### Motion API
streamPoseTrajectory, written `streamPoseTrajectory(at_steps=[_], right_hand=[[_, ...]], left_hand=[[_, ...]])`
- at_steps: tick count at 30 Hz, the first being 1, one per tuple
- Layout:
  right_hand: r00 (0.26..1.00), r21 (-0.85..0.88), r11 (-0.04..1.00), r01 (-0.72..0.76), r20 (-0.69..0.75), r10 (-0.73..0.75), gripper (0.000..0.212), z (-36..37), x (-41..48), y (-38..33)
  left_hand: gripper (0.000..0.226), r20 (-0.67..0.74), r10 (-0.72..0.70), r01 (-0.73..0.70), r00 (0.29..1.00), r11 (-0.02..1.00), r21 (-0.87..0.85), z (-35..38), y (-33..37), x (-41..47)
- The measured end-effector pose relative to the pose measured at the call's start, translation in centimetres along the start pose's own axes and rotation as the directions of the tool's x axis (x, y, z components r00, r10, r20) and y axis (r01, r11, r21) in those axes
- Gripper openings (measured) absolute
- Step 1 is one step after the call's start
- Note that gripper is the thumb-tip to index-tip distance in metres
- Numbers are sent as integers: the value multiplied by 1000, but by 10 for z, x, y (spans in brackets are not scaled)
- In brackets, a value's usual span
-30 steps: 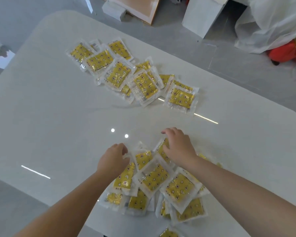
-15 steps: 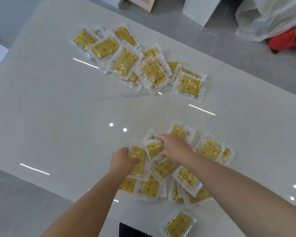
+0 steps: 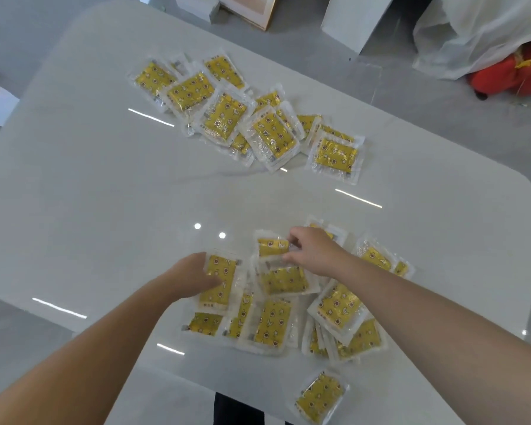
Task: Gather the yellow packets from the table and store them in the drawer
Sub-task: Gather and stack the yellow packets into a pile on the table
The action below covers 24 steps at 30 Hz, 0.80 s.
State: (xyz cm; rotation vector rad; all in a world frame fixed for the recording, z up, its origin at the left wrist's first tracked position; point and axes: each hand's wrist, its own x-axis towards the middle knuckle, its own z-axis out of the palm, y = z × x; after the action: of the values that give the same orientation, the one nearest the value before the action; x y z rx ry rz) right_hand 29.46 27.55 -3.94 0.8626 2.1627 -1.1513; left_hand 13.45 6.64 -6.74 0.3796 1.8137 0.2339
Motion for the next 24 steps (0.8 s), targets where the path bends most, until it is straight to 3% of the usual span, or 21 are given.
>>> streamPoseTrajectory(at_steps=[4, 11, 15, 18, 21, 23, 24], right_hand=[[997, 171, 985, 4, -83, 11, 33, -24, 3, 3], [956, 468, 881, -68, -221, 191, 29, -81, 5, 57], [909, 683, 724, -90, -241, 341, 16, -114, 14, 90], [882, 844, 536, 3, -254, 396, 12, -136, 26, 96], [848, 921, 376, 97, -274, 454, 13, -150, 44, 96], [823, 939, 316, 138, -286, 491, 12, -153, 58, 97], [808, 934, 334, 122, -289, 513, 10, -152, 63, 99]], left_hand=[[12, -108, -45, 6, 993, 940, -340, -7, 24, -10], [14, -239, -157, -96, 958, 611, -786, 11, 84, -2], [30, -260, -126, -184, 957, 429, -885, 15, 138, 28], [21, -292, -73, -258, 954, 299, -919, 5, 189, 50], [20, -335, -6, -323, 942, 249, -913, -12, 235, 66], [16, -356, -4, -345, 934, 238, -908, -21, 255, 78], [12, -356, -25, -337, 934, 266, -903, -23, 261, 83]])
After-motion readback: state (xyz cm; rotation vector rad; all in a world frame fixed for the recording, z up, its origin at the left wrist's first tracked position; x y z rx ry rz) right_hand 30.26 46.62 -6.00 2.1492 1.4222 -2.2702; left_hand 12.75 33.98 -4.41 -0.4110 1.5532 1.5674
